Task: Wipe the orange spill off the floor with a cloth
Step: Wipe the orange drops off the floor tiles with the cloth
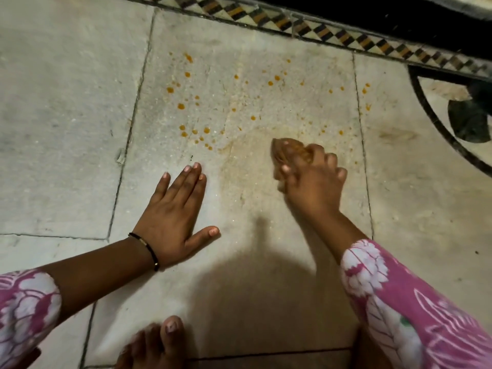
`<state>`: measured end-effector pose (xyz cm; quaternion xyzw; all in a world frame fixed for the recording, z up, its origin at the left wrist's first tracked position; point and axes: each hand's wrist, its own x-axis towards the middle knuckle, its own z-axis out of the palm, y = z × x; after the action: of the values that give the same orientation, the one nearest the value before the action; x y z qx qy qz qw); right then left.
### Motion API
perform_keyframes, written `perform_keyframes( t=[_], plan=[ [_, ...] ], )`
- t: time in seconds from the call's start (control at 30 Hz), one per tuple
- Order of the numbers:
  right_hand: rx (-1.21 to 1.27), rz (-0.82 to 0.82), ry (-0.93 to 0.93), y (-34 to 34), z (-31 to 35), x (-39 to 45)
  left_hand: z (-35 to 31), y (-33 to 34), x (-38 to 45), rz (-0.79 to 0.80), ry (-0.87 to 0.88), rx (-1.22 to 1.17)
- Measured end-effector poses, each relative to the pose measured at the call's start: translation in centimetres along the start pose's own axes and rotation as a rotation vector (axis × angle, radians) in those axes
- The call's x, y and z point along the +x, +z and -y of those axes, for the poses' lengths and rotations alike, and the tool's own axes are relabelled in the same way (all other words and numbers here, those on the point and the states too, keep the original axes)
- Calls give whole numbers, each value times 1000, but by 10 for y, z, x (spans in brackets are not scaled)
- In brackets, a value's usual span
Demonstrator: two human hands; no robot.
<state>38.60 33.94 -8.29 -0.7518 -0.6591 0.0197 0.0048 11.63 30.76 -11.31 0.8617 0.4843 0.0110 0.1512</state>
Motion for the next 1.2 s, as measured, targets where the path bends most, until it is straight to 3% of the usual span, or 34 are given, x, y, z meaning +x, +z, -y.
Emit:
perform_keyframes(
  t=[0.07,0.17,0.3,0.37,0.43,0.57,0.7,0.83,1.0,1.1,1.2],
  plan=[
    [-7,-13,107,-1,-23,-28,-1,0,0,4,-7,10],
    [-33,57,110,1,-13,-85,-2,1,0,5,-17,15],
    [-42,53,-214,4,56,-107,0,1,-1,7,1,-9],
    [-69,56,-376,6,72,-70,1,1,-1,-5,10,-22],
    [-105,98,-423,3,66,-23,1,1,-1,-13,11,-20],
    [-75,56,-209,-2,13,9,2,-1,-2,-11,9,-19],
    [-39,67,-71,-5,-15,-59,1,1,-2,-3,3,-19],
    [-59,68,-251,4,44,-109,-1,2,-1,-15,-8,-5],
    [-71,53,-459,3,101,-26,0,-2,-6,-96,-133,-9],
    [-33,103,-316,-6,77,33,18,-8,-13,-76,-231,111],
    [-49,68,-117,-14,33,25,35,-12,-15,-35,-275,130]
  ],
)
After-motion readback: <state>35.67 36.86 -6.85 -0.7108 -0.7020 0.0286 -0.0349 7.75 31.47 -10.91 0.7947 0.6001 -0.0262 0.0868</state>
